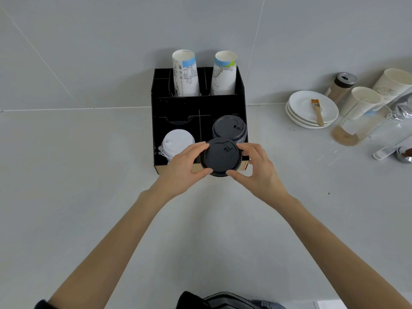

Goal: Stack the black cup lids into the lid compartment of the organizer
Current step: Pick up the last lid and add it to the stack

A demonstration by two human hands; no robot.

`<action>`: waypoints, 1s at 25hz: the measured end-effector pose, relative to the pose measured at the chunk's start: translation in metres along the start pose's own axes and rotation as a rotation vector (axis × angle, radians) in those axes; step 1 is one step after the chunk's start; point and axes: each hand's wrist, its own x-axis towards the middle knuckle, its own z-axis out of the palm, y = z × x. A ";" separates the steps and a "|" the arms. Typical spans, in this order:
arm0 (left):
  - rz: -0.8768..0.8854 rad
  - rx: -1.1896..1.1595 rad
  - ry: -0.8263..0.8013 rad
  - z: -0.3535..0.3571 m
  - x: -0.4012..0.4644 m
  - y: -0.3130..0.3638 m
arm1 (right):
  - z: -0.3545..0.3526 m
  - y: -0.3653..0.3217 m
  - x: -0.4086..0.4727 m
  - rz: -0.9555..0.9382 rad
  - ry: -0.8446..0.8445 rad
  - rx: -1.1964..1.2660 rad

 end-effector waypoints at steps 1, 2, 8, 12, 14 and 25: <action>-0.009 -0.002 0.005 -0.001 0.005 0.001 | -0.001 0.000 0.004 0.008 0.011 0.001; -0.015 -0.012 0.009 -0.003 0.009 0.002 | -0.001 0.001 0.008 0.019 0.022 0.005; 0.041 -0.008 -0.021 -0.007 0.046 0.011 | -0.006 0.010 0.026 0.115 0.145 0.068; 0.073 0.019 -0.060 -0.008 0.068 0.006 | -0.008 0.016 0.040 0.133 0.143 0.052; 0.077 0.032 -0.086 -0.008 0.077 0.001 | -0.007 0.017 0.047 0.148 0.148 0.053; 0.154 0.097 -0.241 -0.013 0.118 -0.025 | 0.019 0.016 0.067 0.297 0.242 0.051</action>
